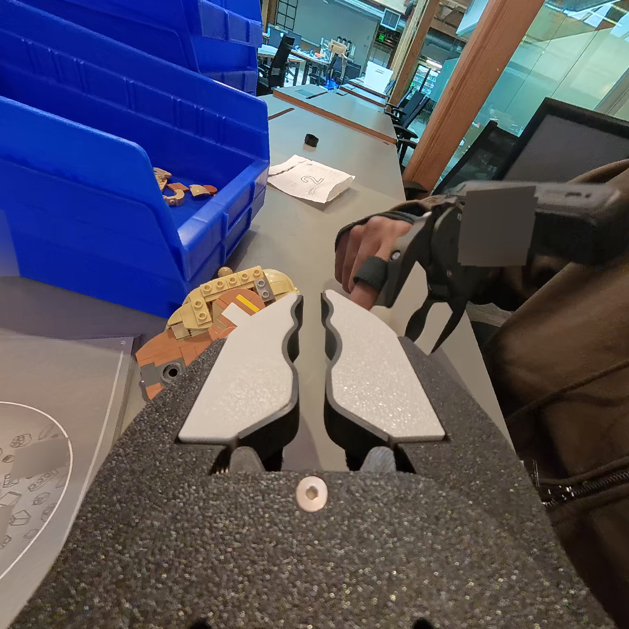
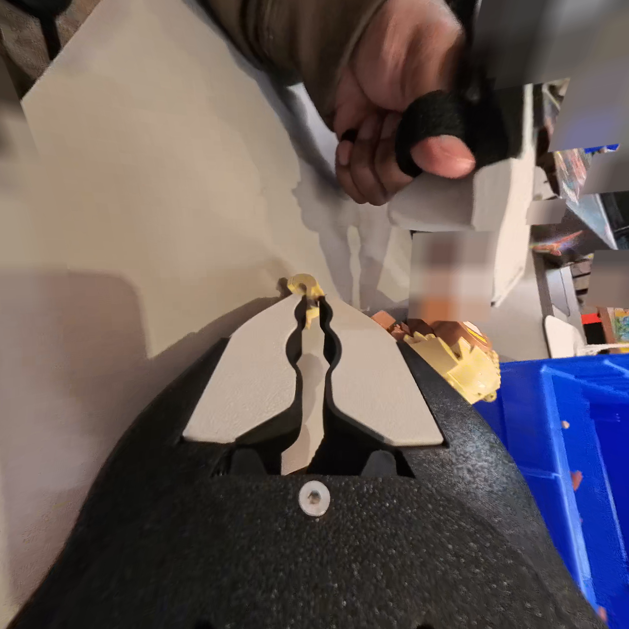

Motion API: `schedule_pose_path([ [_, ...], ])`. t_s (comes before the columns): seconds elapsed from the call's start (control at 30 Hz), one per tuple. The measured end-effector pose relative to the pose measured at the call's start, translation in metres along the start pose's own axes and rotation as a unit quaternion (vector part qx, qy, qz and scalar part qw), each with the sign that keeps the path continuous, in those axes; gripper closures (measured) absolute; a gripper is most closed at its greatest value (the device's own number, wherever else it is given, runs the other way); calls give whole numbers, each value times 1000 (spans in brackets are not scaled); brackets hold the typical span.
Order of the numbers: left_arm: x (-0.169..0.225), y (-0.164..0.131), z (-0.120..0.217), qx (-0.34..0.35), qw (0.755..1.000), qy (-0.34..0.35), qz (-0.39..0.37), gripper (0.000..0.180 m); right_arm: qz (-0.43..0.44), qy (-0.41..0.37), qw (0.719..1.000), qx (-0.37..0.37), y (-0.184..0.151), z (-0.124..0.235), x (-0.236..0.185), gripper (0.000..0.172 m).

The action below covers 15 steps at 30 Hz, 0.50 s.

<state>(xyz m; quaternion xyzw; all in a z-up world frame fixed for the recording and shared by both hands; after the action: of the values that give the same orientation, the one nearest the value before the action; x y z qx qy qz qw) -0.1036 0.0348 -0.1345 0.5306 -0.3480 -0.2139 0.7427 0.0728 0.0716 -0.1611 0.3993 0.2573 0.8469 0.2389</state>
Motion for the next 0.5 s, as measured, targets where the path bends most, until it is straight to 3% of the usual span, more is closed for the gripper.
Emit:
schedule_pose_path([
  [0.27,0,1,1,1,1000,-6,-10,170,-147,-20,988,54,-9,12,26,165],
  [0.5,1,6,6,56,998,-23,-14,155,-290,-87,940,160,-17,36,52,166],
])
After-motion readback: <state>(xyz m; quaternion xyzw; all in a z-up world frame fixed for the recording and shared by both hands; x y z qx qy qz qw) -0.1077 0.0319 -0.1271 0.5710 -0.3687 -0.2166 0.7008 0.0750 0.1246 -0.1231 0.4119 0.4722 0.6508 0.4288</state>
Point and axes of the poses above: each gripper's, where its closed fingertips meet, z back along the fingers, y out of its top, x = y × z across the jaws, the point moved 10 cm from there along z, back along the fingers, and after that the axes turned 1 degree about -y, right-handed, at the moved point
